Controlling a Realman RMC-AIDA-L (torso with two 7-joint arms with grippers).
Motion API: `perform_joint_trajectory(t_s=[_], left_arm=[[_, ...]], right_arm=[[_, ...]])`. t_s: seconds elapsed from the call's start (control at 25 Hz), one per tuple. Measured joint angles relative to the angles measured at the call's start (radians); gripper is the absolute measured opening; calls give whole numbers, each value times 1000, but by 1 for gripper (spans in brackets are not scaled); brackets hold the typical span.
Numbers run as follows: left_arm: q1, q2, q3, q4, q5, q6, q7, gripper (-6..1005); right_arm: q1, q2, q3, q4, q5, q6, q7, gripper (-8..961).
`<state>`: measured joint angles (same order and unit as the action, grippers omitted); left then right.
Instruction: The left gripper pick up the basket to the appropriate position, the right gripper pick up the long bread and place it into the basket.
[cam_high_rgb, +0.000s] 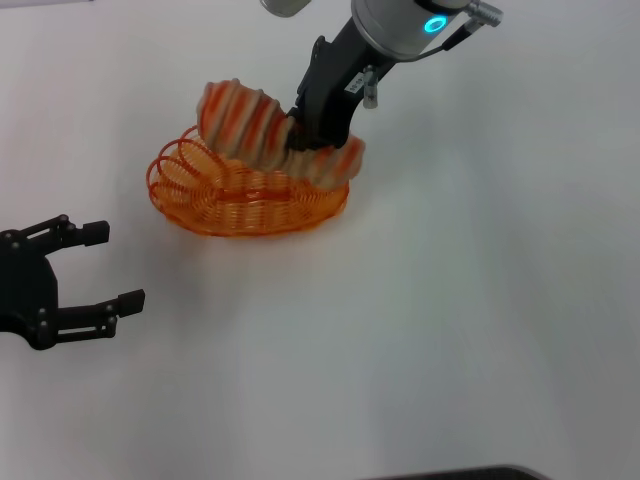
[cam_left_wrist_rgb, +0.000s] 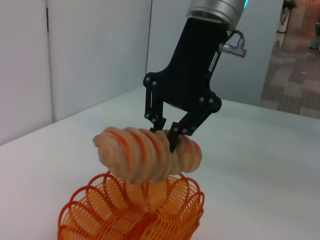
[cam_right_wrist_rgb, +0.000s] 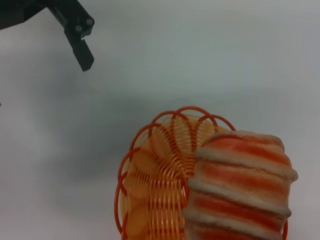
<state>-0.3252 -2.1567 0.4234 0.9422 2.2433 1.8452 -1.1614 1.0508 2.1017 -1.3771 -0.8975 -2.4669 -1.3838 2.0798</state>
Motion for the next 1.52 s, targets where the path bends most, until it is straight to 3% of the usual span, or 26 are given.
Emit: perform_joint_trajectory(t_s=[0.4, 0.64, 1.04, 1.08, 1.16, 1.28, 1.52], left_arm=[[0, 0, 0, -13, 0, -2, 0, 900], [-3, 0, 0, -13, 0, -4, 0, 900], [-10, 1, 0, -13, 1, -10, -7, 901], [-11, 1, 0, -13, 1, -10, -7, 901], [-12, 1, 0, -13, 1, -11, -8, 901], [-13, 2, 0, -14, 1, -11, -9, 901], [-23, 5, 0, -49, 1, -36, -10, 901]], right_arm=[[11, 5, -20, 4, 6, 18, 21, 177], [8, 6, -22, 6, 10, 63, 42, 403], [3, 3, -23, 9, 46, 92, 41, 628], [-3, 1, -20, 8, 68, 99, 42, 705], [-30, -7, -2, 3, 161, 120, 34, 860], [-92, -14, 58, -9, 298, 136, -24, 908], [-302, -15, 230, -13, 621, 93, -284, 956]])
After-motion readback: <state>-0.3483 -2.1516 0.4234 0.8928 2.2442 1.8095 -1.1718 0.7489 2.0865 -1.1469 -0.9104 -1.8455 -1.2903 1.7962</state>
